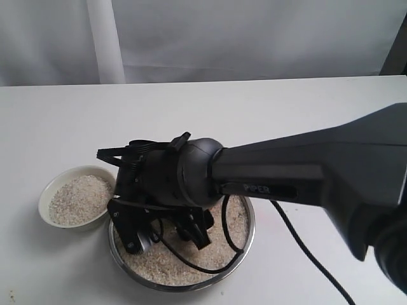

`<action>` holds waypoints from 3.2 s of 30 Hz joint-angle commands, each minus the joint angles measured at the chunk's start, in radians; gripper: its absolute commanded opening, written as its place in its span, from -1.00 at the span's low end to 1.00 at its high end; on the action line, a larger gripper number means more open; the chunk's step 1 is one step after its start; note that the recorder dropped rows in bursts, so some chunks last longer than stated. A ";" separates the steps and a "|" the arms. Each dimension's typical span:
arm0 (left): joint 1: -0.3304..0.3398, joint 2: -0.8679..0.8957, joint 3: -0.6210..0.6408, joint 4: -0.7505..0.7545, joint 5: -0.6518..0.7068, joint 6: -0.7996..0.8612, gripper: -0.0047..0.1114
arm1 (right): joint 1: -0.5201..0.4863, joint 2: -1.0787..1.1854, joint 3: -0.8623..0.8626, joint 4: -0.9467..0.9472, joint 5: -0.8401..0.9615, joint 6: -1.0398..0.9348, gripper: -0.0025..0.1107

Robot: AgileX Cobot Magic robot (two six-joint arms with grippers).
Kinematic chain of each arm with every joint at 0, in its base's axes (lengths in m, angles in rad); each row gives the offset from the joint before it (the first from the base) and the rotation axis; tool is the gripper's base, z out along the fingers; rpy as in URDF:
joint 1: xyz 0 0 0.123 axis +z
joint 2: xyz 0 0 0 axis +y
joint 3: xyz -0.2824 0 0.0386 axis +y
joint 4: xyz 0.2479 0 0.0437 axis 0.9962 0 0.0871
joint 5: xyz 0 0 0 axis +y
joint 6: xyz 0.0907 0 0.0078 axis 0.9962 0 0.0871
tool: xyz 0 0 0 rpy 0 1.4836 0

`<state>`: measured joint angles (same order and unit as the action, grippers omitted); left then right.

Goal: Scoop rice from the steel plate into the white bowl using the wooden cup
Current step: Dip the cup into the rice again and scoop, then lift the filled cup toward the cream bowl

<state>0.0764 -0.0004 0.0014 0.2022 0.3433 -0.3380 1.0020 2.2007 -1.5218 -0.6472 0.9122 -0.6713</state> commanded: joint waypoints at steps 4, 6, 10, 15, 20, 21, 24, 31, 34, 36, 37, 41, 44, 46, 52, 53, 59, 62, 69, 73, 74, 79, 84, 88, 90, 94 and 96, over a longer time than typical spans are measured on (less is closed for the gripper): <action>-0.006 0.000 -0.001 -0.006 -0.006 -0.002 -0.92 | 0.013 -0.021 -0.004 0.099 -0.044 -0.005 -0.96; -0.006 0.000 -0.001 -0.006 -0.006 -0.002 -0.92 | 0.013 -0.030 -0.004 0.132 -0.050 -0.005 -0.96; -0.006 0.000 -0.001 -0.006 -0.006 -0.002 -0.92 | 0.013 -0.041 -0.004 0.170 -0.065 0.009 -0.96; -0.006 0.000 -0.001 -0.006 -0.006 -0.002 -0.92 | 0.005 -0.047 -0.004 0.224 -0.067 0.033 -0.96; -0.006 0.000 -0.001 -0.006 -0.006 -0.002 -0.92 | -0.014 -0.047 0.000 0.300 -0.067 0.033 -0.96; -0.006 0.000 -0.001 -0.006 -0.006 -0.002 -0.92 | -0.016 -0.047 0.000 0.310 -0.067 0.033 -0.96; -0.006 0.000 -0.001 -0.006 -0.006 -0.002 -0.92 | -0.016 -0.049 0.000 0.341 -0.067 0.033 -0.96; -0.006 0.000 -0.001 -0.006 -0.006 -0.002 -0.92 | -0.058 -0.083 0.010 0.431 -0.100 0.027 -0.96; -0.006 0.000 -0.001 -0.006 -0.006 -0.002 -0.92 | -0.076 -0.125 0.081 0.486 -0.205 0.017 -0.96; -0.006 0.000 -0.001 -0.006 -0.006 -0.002 -0.92 | -0.104 -0.165 0.163 0.519 -0.291 0.014 -0.96; -0.006 0.000 -0.001 -0.006 -0.006 -0.002 -0.92 | -0.109 -0.183 0.196 0.528 -0.343 0.014 -0.96; -0.006 0.000 -0.001 -0.006 -0.006 -0.002 -0.92 | -0.134 -0.267 0.329 0.636 -0.545 0.014 -0.96; -0.006 0.000 -0.001 -0.006 -0.006 -0.002 -0.92 | -0.144 -0.323 0.432 0.662 -0.695 0.014 -0.96; -0.006 0.000 -0.001 -0.006 -0.006 -0.002 -0.92 | -0.148 -0.352 0.487 0.675 -0.780 0.014 -0.96; -0.006 0.000 -0.001 -0.006 -0.006 -0.002 -0.92 | -0.152 -0.392 0.572 0.684 -0.874 0.017 -0.96; -0.006 0.000 -0.001 -0.006 -0.006 -0.002 -0.92 | -0.152 -0.392 0.572 0.684 -0.870 0.017 -0.96; -0.006 0.000 -0.001 -0.006 -0.006 -0.002 -0.92 | -0.152 -0.392 0.570 0.671 -0.870 0.006 -0.96; -0.006 0.000 -0.001 -0.006 -0.006 -0.002 -0.92 | -0.152 -0.392 0.559 0.627 -0.844 -0.029 -0.96; -0.006 0.000 -0.001 -0.006 -0.006 -0.002 -0.92 | -0.152 -0.392 0.407 0.580 -0.661 -0.036 -0.96; -0.006 0.000 -0.001 -0.006 -0.006 -0.002 -0.92 | -0.132 -0.379 0.269 0.498 -0.571 -0.018 -0.96; -0.006 0.000 -0.001 -0.006 -0.006 -0.002 -0.92 | -0.125 -0.368 0.237 0.476 -0.552 -0.006 -0.96; -0.006 0.000 -0.001 -0.006 -0.006 -0.002 -0.92 | -0.073 -0.265 0.018 0.326 -0.423 0.046 -0.96; -0.006 0.000 -0.001 -0.006 -0.006 -0.002 -0.92 | -0.018 -0.105 -0.216 0.136 -0.265 0.101 -0.96; -0.006 0.000 -0.001 -0.006 -0.006 -0.002 -0.92 | 0.024 0.008 -0.362 -0.007 -0.156 0.101 -0.96; -0.006 0.000 -0.001 -0.006 -0.006 -0.002 -0.92 | 0.033 0.047 -0.408 -0.045 -0.146 0.101 -0.96; -0.006 0.000 -0.001 -0.006 -0.006 -0.002 -0.92 | 0.048 0.113 -0.460 -0.113 -0.162 0.101 -0.96; -0.006 0.000 -0.001 -0.006 -0.006 -0.002 -0.92 | 0.057 0.132 -0.465 -0.152 -0.164 0.097 -0.96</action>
<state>0.0764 -0.0004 0.0014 0.2022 0.3433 -0.3380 1.0496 2.3140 -1.9626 -0.7292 0.7528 -0.5741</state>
